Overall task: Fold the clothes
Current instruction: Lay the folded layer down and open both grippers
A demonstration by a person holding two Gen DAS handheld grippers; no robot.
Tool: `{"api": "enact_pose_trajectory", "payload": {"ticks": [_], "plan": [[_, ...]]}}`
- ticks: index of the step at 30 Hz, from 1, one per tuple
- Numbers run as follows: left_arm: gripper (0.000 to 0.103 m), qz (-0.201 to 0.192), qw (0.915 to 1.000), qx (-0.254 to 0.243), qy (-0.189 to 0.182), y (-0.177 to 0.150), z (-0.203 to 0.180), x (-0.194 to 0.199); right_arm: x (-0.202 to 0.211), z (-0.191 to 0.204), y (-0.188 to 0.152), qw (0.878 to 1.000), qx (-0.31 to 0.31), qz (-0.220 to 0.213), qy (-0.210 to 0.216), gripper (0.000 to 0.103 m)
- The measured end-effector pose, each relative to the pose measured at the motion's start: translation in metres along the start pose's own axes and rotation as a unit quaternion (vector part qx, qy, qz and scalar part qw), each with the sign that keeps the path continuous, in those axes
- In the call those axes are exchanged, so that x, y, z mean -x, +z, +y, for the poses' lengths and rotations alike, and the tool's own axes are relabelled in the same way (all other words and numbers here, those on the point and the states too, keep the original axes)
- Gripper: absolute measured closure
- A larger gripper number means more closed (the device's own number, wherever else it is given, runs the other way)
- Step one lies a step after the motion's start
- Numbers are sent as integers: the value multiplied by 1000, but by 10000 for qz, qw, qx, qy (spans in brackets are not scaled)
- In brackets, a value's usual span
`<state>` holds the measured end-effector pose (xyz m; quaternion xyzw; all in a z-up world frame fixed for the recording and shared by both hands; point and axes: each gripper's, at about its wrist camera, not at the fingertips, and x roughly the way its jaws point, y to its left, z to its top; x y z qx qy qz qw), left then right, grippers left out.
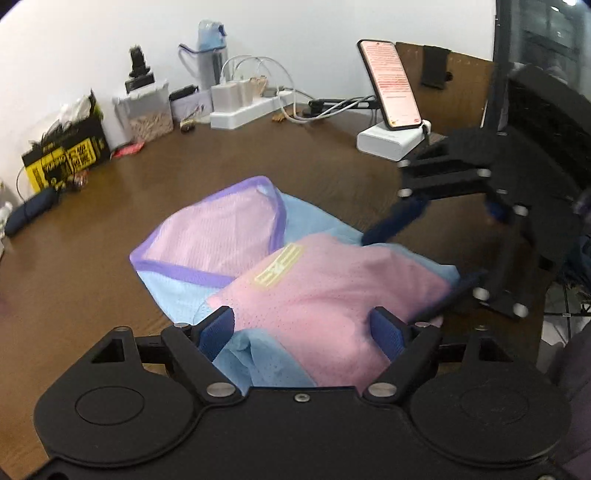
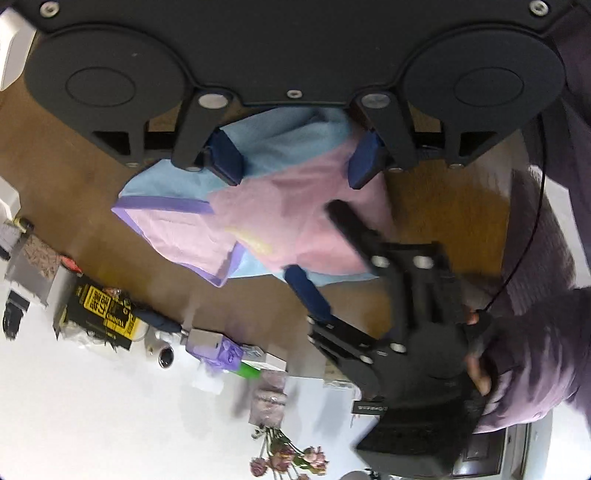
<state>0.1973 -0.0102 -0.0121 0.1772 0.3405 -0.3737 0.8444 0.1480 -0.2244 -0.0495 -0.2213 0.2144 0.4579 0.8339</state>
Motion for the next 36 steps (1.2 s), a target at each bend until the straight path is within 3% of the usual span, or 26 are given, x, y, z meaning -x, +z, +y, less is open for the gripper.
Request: {"api": "enact_pose_trajectory", "payload": {"ticks": [3, 5, 7, 9, 13, 19, 25, 27, 30, 32, 34, 36], "plan": [[23, -80, 10000, 6, -35, -1, 2, 5, 14, -2, 6, 9998, 3, -174, -123, 33], [18, -651, 9974, -85, -298, 3, 5, 22, 23, -14, 14, 9987, -264, -409, -153, 33], [12, -863, 9958, -131, -276, 4, 6, 31, 22, -23, 18, 9981, -354, -491, -82, 33], [12, -920, 9953, -262, -142, 2, 6, 36, 14, -28, 22, 9986, -311, -439, 8, 33], [12, -606, 9976, -336, 29, -17, 10, 32, -9, -29, 23, 9998, -116, -36, 181, 33], [12, -308, 9995, -31, 66, -38, 23, 21, -17, -30, 17, 9990, -245, 206, 322, 32], [12, -158, 9998, 65, 123, -40, 32, 18, -20, -28, 18, 9990, -191, 334, 227, 24], [12, -317, 9993, -19, 215, -35, 31, 29, -13, -27, 23, 9994, -92, 280, 184, 24], [5, -910, 9951, -91, 386, -12, 37, 61, 10, -33, 41, 9999, 56, -62, 89, 24], [5, -1106, 9912, -247, 683, 13, 44, 70, 17, -42, 50, 9999, -6, -168, 17, 24], [5, -1110, 9911, -330, 663, 27, 52, 64, 17, -66, 63, 9994, -185, -58, -283, 24], [5, -858, 9954, -124, 403, 38, 75, 35, 6, -92, 69, 9972, -504, 193, -525, 24]]}}
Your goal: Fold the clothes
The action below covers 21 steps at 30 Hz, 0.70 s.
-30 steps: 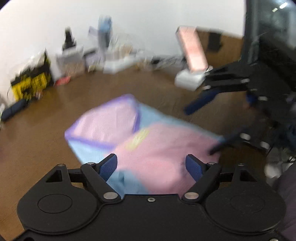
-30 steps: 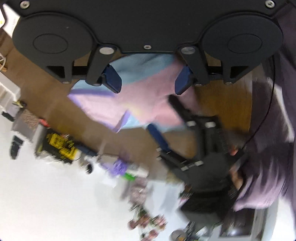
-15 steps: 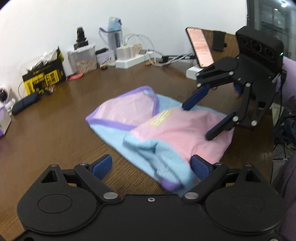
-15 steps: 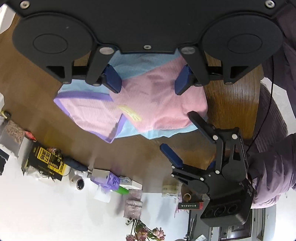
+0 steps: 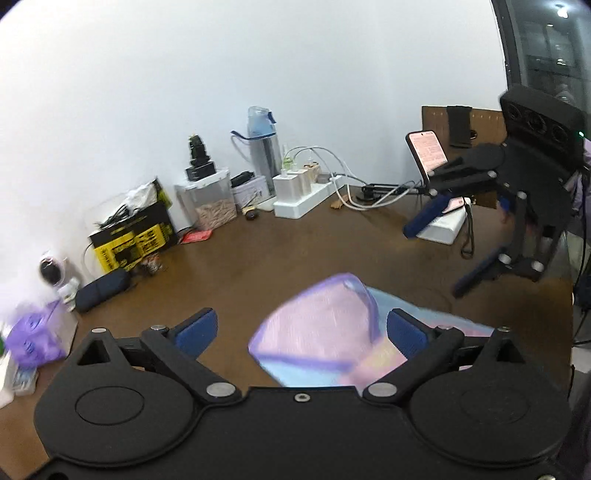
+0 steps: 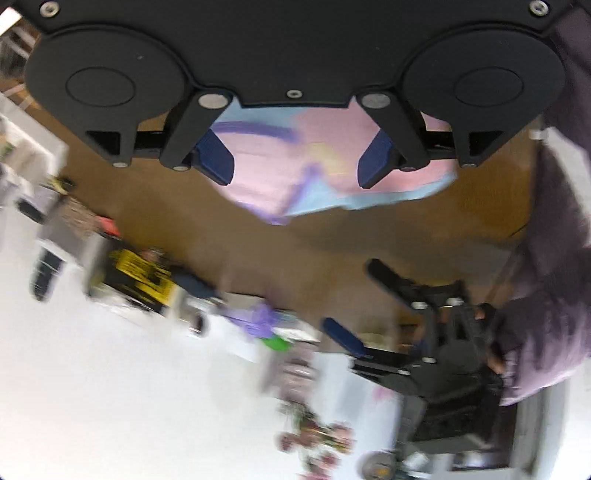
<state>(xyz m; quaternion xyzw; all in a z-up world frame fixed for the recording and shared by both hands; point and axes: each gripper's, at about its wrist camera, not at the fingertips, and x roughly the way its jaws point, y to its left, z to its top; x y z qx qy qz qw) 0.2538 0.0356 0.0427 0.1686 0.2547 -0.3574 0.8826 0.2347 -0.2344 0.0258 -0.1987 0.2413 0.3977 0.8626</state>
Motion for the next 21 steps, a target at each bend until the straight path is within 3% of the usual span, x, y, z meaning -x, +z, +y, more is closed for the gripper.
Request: {"api": "enact_pose_trajectory", "payload": {"ticks": [3, 5, 6, 12, 15, 18, 20, 21], "plan": [[13, 527, 9980, 335, 76, -4, 19, -41, -31, -34, 0, 9962, -726, 457, -140, 26], [33, 986, 9927, 643, 264, -10, 32, -72, -48, -47, -4, 9926, -1021, 635, -157, 37], [36, 1126, 9902, 737, 379, -11, 34, -82, -54, -51, -6, 9913, -1113, 685, -159, 39], [42, 1303, 9852, 1037, 410, -19, 45, -98, -89, -75, -23, 9831, -1579, 916, -139, 60], [54, 1328, 9838, 1130, 409, -22, 46, -101, -94, -74, -28, 9829, -1574, 950, -80, 68], [63, 1243, 9827, 1330, 338, -24, 47, -103, -99, -69, -28, 9842, -1448, 1020, -68, 85], [82, 1191, 9813, 1470, 354, -24, 49, -104, -100, -68, -30, 9846, -1414, 1019, -99, 95], [85, 1165, 9805, 1540, 362, -24, 50, -105, -101, -67, -30, 9848, -1401, 1015, -116, 96]]}}
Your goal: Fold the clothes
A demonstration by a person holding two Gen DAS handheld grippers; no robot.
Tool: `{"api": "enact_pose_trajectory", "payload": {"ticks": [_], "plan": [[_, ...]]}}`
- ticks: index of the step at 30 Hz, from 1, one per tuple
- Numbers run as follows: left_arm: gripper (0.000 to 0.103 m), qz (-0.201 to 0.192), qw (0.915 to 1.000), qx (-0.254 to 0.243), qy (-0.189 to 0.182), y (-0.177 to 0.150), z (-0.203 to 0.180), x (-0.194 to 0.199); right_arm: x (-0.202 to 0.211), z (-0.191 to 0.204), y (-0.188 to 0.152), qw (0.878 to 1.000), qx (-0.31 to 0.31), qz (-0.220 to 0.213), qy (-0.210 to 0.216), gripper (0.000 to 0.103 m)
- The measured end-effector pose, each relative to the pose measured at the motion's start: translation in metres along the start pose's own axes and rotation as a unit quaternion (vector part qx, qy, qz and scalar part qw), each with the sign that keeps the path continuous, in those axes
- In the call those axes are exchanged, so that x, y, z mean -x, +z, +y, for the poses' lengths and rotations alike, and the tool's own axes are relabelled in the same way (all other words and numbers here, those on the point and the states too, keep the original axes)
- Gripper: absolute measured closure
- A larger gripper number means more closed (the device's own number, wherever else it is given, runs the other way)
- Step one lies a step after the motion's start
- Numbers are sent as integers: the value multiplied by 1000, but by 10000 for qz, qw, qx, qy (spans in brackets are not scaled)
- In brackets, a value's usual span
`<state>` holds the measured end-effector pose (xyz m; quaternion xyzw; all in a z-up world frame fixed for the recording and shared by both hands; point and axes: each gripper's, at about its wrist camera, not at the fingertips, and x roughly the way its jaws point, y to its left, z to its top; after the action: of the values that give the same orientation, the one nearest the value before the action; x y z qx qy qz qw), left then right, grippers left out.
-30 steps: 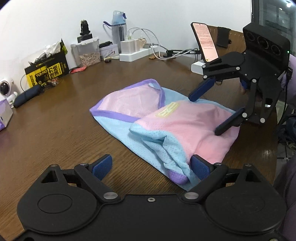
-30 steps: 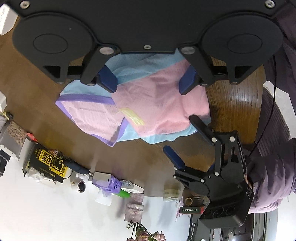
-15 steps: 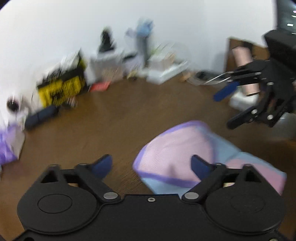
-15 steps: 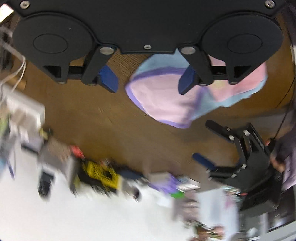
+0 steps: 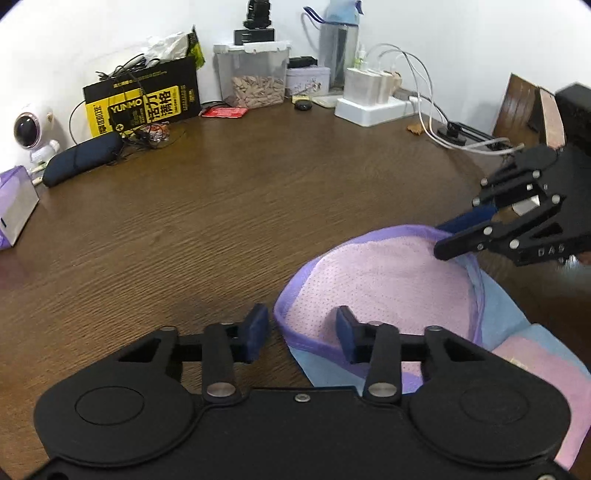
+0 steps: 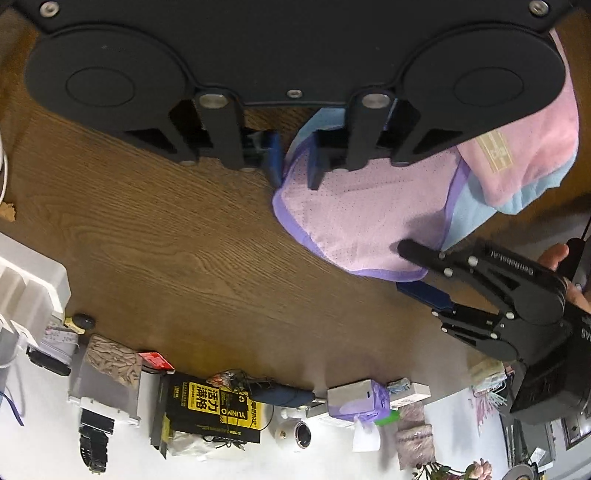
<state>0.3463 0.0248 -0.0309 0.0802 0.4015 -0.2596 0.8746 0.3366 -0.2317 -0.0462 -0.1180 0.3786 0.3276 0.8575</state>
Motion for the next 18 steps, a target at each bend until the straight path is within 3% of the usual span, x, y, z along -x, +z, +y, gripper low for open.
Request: {"api": "enact_pose_trajectory", "payload": {"ticks": [5, 11, 18], "plan": [[100, -45, 9998, 197, 14, -3, 5, 2, 0, 5, 1, 10000, 39, -70, -46, 98], [101, -302, 9993, 223, 80, -1, 1, 25, 22, 8, 4, 9990, -23, -451, 0, 98], [101, -1247, 9920, 184, 23, -22, -27, 99, 74, 31, -8, 9902, 583, -1196, 434, 98]]}}
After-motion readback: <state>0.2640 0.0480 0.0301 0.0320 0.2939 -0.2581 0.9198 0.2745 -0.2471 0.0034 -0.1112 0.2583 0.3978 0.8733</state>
